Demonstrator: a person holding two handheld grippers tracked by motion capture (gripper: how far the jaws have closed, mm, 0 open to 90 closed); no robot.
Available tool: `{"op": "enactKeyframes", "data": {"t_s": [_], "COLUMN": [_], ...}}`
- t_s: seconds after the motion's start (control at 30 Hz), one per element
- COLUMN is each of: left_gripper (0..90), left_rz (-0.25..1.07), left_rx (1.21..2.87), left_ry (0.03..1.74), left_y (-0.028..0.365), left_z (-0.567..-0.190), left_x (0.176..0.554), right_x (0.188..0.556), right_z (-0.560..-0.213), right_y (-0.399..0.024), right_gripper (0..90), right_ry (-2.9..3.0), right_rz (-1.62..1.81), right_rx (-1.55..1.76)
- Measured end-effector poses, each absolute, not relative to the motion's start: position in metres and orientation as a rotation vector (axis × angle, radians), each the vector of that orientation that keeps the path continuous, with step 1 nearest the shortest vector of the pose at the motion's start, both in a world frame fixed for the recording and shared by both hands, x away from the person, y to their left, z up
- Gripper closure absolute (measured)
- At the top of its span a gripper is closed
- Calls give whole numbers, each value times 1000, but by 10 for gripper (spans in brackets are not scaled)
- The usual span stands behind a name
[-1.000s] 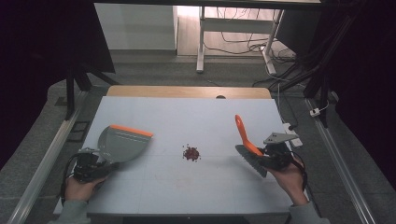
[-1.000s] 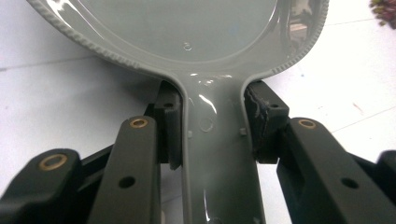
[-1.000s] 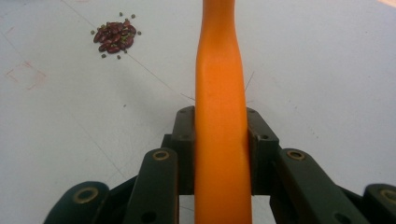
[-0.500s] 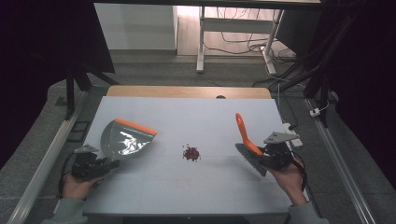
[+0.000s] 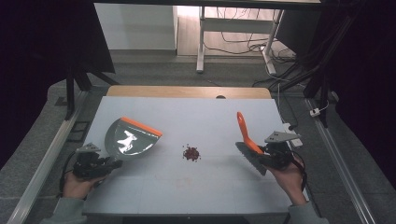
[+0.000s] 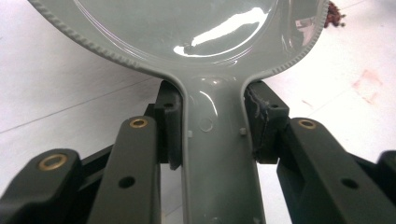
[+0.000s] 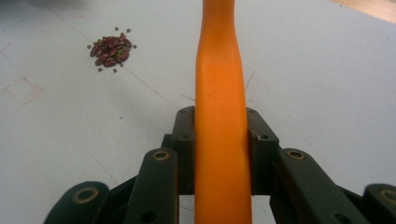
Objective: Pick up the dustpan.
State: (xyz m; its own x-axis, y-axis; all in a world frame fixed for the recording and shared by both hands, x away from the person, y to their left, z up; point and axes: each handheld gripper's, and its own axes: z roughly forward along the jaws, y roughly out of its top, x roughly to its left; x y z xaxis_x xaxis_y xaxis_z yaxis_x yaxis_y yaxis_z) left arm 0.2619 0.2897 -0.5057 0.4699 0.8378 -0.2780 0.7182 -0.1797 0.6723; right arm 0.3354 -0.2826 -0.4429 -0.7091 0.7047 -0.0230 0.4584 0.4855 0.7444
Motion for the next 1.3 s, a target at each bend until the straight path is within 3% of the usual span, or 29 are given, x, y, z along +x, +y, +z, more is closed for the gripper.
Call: {"op": "enactKeyframes", "data": {"t_s": [0.77,1.3], "left_gripper": [615,615], "left_rz": [139,73], "left_rx": [2066,2185], "left_ry": [1062,1000], "left_y": [259,243], "left_z": [-489,-493], "left_x": [255,255], "right_x": [336,337], "right_z": [-442,-445], "right_y": [-284,-283], "right_gripper": [704,704], "right_ry": [2409,2419], "right_rz": [1108,1093], "right_rx": [989,991]}}
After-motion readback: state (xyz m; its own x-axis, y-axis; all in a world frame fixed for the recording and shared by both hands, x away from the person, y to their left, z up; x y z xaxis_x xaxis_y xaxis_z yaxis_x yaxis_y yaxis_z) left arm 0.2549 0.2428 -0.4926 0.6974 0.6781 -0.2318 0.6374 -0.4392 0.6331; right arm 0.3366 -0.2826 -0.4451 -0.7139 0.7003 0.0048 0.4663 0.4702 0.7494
